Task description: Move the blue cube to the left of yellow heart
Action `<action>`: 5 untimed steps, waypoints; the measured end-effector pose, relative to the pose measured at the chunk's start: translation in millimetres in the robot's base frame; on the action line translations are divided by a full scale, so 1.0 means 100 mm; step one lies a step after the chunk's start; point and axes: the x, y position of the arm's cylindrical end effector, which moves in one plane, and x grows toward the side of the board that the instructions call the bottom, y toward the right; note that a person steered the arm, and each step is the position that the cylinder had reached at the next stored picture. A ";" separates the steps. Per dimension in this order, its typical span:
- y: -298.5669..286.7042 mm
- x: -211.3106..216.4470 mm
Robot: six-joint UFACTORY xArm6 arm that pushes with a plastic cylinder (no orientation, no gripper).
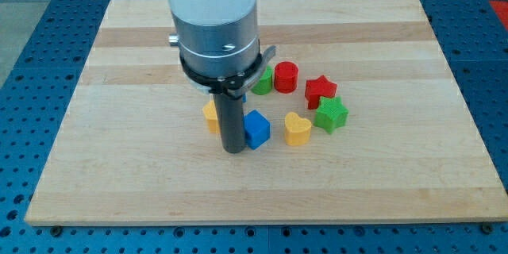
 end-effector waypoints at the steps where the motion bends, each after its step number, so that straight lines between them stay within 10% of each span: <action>1: 0.00 0.04; 5: 0.04 0.12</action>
